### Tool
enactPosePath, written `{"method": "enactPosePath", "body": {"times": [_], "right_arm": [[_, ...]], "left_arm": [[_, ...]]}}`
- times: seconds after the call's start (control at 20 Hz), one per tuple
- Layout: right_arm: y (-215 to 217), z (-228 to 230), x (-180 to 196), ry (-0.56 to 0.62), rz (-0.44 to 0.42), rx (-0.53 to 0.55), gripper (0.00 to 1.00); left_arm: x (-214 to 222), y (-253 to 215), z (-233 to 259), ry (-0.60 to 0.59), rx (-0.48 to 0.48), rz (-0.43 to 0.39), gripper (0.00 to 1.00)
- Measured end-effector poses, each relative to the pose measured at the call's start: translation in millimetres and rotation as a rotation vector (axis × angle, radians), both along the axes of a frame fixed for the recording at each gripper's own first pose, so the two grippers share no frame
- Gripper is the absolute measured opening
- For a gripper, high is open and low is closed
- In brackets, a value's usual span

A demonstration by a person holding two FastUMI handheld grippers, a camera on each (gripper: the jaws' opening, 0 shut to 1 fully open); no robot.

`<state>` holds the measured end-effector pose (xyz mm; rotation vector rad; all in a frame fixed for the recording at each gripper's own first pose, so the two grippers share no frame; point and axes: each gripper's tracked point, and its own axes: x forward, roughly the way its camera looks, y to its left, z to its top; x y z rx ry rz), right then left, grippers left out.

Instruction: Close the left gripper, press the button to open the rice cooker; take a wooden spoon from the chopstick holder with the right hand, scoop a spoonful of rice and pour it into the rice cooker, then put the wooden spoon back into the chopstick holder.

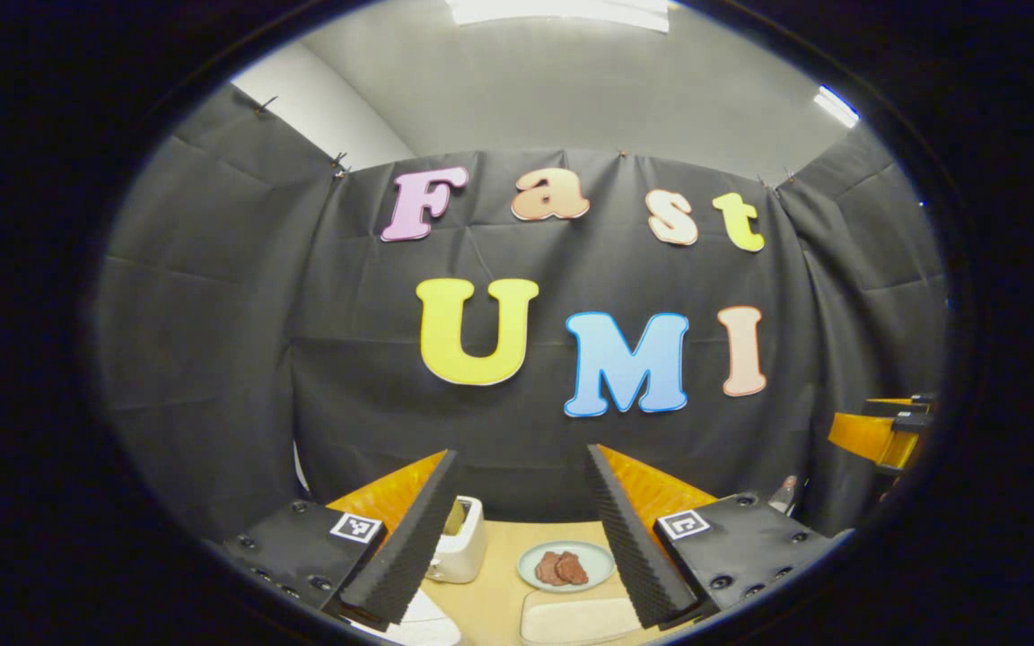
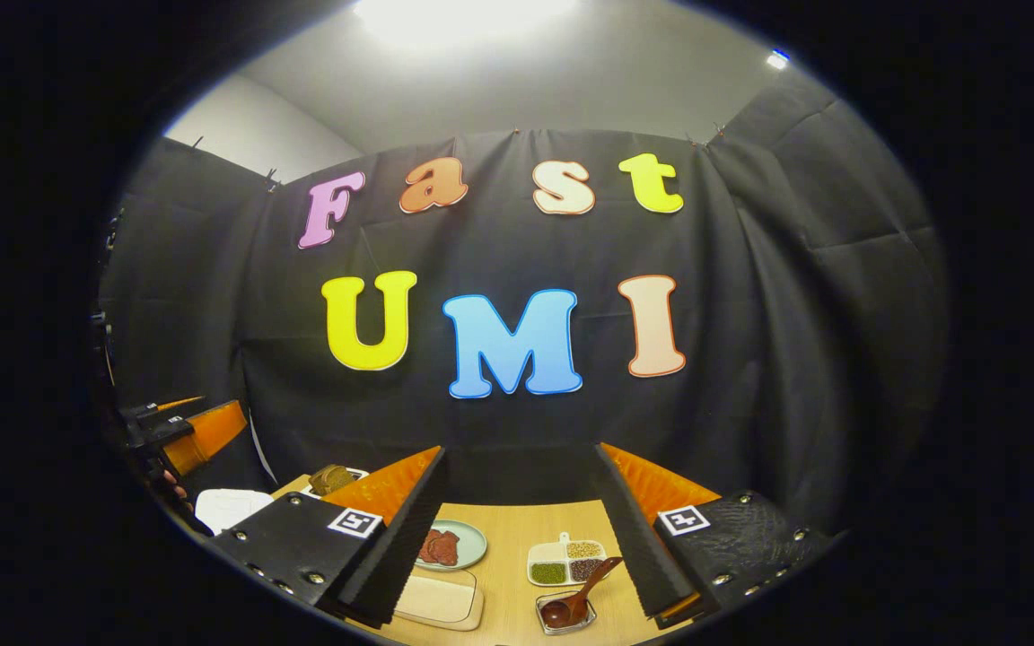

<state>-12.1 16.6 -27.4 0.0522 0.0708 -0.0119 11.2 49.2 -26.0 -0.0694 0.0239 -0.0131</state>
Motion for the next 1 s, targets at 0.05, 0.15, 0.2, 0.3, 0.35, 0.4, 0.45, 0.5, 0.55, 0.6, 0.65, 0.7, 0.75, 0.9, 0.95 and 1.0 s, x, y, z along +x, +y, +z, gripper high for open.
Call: {"method": "enactPosePath", "body": {"times": [0.05,0.15,0.2,0.3,0.35,0.4,0.45,0.5,0.55,0.6,0.65,0.7,0.75,0.9,0.95,1.0], "right_arm": [[4.6,-1.3,-1.9,0.000,0.007,-0.002,0.96],[8.4,-2.6,-1.9,0.003,0.010,0.001,0.96],[9.9,-3.3,-1.2,0.006,0.012,0.004,0.96],[15.6,-5.8,0.0,0.015,0.023,0.008,0.96],[16.7,-7.8,0.6,0.020,0.028,0.007,0.96],[18.5,-7.4,1.0,0.021,0.033,0.004,0.96],[20.4,-8.7,1.4,0.023,0.039,0.000,0.96],[22.6,-9.9,1.4,0.025,0.045,-0.004,0.96],[23.8,-11.2,1.7,0.027,0.050,-0.007,0.96],[25.8,-12.2,2.0,0.030,0.055,-0.009,0.96],[26.7,-14.5,2.5,0.034,0.060,-0.010,0.96],[27.7,-15.6,2.9,0.038,0.063,-0.009,0.96],[27.9,-17.4,3.6,0.042,0.065,-0.008,0.96],[26.9,-22.8,4.8,0.055,0.067,-0.008,0.96],[26.2,-24.2,4.9,0.058,0.066,-0.008,0.96],[25.5,-25.1,5.4,0.061,0.066,-0.009,0.96]], "left_arm": [[-1.7,10.2,-7.8,0.012,0.004,0.008,0.95],[-7.4,28.6,-23.8,0.037,0.011,0.021,0.92],[-9.8,37.4,-32.9,0.052,0.015,0.028,0.89],[-16.2,55.9,-49.9,0.083,0.037,0.055,0.73],[-16.3,65.9,-59.0,0.098,0.048,0.070,0.61],[-19.0,72.8,-68.8,0.120,0.054,0.080,0.45],[-21.0,80.5,-81.4,0.150,0.065,0.089,0.40],[-20.8,87.6,-95.7,0.182,0.076,0.090,0.35],[-25.0,92.4,-108.3,0.216,0.080,0.082,0.24],[-30.9,95.3,-118.9,0.259,0.082,0.074,0.10],[-34.1,99.3,-133.8,0.301,0.075,0.066,0.12],[-35.2,98.6,-150.2,0.343,0.064,0.050,0.11],[-37.2,103.4,-162.1,0.379,0.047,0.050,0.12],[-39.4,118.9,-193.5,0.470,-0.029,0.064,0.09],[-42.5,122.7,-202.7,0.498,-0.053,0.069,0.09],[-45.8,129.1,-212.4,0.520,-0.064,0.082,0.09]]}}
